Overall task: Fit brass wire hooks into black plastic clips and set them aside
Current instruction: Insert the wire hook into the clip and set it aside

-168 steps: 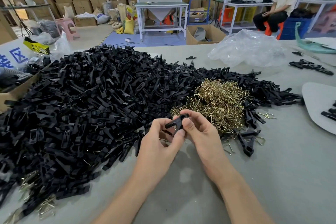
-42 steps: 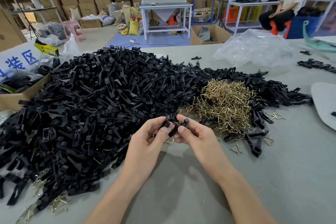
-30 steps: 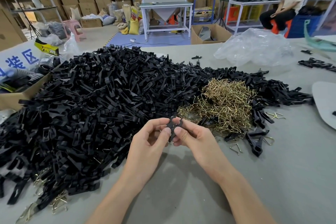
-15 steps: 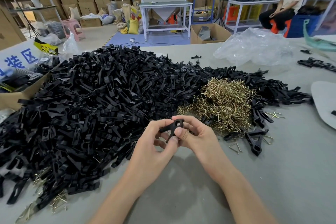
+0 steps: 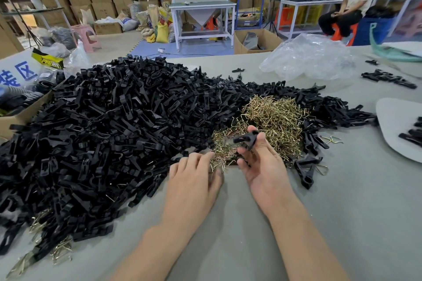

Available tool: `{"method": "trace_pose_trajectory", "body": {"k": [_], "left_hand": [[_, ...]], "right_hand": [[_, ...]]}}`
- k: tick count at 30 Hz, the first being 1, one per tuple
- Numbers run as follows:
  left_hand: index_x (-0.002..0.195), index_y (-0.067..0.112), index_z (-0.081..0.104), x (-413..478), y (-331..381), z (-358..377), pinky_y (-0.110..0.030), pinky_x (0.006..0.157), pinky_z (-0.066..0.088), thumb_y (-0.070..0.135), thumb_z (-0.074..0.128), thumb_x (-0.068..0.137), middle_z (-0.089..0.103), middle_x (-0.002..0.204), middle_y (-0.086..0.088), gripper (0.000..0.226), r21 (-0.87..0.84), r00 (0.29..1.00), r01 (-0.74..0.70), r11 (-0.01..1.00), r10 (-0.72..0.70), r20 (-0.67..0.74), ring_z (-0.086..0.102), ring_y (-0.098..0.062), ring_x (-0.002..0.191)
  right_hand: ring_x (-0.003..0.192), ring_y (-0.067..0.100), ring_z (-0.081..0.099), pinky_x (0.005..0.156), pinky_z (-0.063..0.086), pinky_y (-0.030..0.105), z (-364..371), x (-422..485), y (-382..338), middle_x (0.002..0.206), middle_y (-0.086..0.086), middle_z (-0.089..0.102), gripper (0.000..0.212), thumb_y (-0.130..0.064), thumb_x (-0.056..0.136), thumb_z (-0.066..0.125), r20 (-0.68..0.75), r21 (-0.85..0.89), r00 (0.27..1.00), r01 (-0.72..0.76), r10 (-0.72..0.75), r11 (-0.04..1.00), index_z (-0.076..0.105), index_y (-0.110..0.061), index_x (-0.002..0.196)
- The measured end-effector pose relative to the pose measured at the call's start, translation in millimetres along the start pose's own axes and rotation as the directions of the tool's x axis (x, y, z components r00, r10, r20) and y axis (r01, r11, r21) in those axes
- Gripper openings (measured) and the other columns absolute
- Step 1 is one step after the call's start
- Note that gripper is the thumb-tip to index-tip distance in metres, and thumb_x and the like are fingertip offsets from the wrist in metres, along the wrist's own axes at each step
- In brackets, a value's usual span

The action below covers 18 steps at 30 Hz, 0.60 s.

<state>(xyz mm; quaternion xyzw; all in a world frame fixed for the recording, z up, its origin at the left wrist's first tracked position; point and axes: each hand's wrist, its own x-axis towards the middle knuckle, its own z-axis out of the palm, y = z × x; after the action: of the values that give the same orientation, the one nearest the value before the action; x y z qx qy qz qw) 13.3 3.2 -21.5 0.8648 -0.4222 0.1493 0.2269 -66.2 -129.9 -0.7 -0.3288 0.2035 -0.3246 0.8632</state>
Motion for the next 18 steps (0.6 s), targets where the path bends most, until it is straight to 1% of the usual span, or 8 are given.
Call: {"method": "trace_pose_trajectory", "body": {"k": [2,4,6,9,11,14,16,18], "left_hand": [[0.119,0.024,0.065,8.3,4.4,5.3,-0.038,0.084,0.041,0.045,0.062,0.091,0.061,0.103,0.003,0.035,0.071,0.999,0.025,0.997,-0.027,0.021,0.058,-0.023,0.097],[0.115,0.028,0.065,15.4,5.3,9.3,-0.038,0.086,0.04,0.049,0.058,0.092,0.06,0.102,0.003,0.033,0.102,0.999,0.032,0.994,-0.036,0.036,0.057,-0.023,0.1],[0.109,0.029,0.064,19.1,4.8,11.4,-0.037,0.088,0.039,0.051,0.054,0.093,0.059,0.103,0.005,0.029,0.096,0.997,0.046,0.994,-0.051,0.055,0.055,-0.021,0.104],[0.097,0.031,0.061,18.2,3.9,13.7,-0.034,0.086,0.038,0.046,0.057,0.093,0.056,0.102,0.009,0.016,0.024,0.997,0.053,0.998,-0.054,0.061,0.053,-0.017,0.103],[0.103,0.031,0.058,17.7,2.9,13.6,-0.032,0.087,0.036,0.043,0.059,0.094,0.057,0.106,0.013,0.015,-0.042,0.996,0.062,0.997,-0.059,0.064,0.052,-0.015,0.105],[0.122,0.031,0.055,18.6,2.3,12.4,-0.031,0.09,0.033,0.037,0.058,0.096,0.057,0.116,0.014,0.028,-0.067,0.997,0.041,0.997,-0.036,0.074,0.048,-0.014,0.111],[0.126,0.03,0.057,17.8,2.9,10.8,-0.031,0.09,0.032,0.028,0.059,0.096,0.057,0.114,0.013,0.03,-0.061,0.998,-0.002,0.998,0.006,0.063,0.045,-0.014,0.11],[0.125,0.029,0.059,16.2,3.5,9.2,-0.03,0.091,0.031,0.02,0.059,0.095,0.058,0.108,0.012,0.031,-0.058,0.998,-0.017,0.998,0.02,0.055,0.047,-0.015,0.107]], "right_hand": [[0.061,0.007,0.066,0.049,0.055,0.02,-1.8,0.7,-1.1,0.079,-0.001,0.072,0.032,-0.035,0.084,0.062,-0.019,0.037,1.0,-0.019,0.02,0.999,0.075,-0.02,0.109],[0.063,0.008,0.066,0.051,0.055,0.02,-2.3,0.8,-1.4,0.08,-0.001,0.072,0.035,-0.036,0.085,0.062,-0.017,0.049,0.999,-0.035,0.036,0.998,0.074,-0.02,0.113],[0.065,0.009,0.067,0.052,0.055,0.021,-3.6,1.3,-1.9,0.082,0.0,0.072,0.036,-0.034,0.086,0.061,-0.005,0.063,0.999,-0.047,0.048,0.997,0.073,-0.019,0.116],[0.067,0.01,0.069,0.054,0.057,0.021,-5.0,2.3,-3.1,0.084,0.002,0.074,0.029,-0.028,0.095,0.057,-0.002,0.08,0.998,-0.062,0.062,0.995,0.072,-0.018,0.118],[0.069,0.011,0.07,0.056,0.058,0.022,-4.5,3.6,-3.1,0.085,0.003,0.075,0.026,-0.026,0.1,0.053,-0.003,0.103,0.998,-0.07,0.07,0.992,0.071,-0.018,0.117],[0.075,0.012,0.071,0.062,0.06,0.023,-3.5,6.2,-2.3,0.087,0.004,0.075,0.031,-0.028,0.092,0.058,0.005,0.134,0.997,-0.073,0.073,0.988,0.07,-0.017,0.118],[0.077,0.013,0.072,0.063,0.06,0.024,-4.2,7.6,-1.8,0.089,0.005,0.075,0.033,-0.029,0.087,0.059,0.01,0.142,0.997,-0.071,0.071,0.987,0.07,-0.017,0.116],[0.077,0.013,0.072,0.063,0.061,0.024,-5.2,8.6,-1.0,0.09,0.006,0.076,0.03,-0.029,0.087,0.06,0.012,0.153,0.997,-0.071,0.07,0.986,0.071,-0.016,0.112]]}}
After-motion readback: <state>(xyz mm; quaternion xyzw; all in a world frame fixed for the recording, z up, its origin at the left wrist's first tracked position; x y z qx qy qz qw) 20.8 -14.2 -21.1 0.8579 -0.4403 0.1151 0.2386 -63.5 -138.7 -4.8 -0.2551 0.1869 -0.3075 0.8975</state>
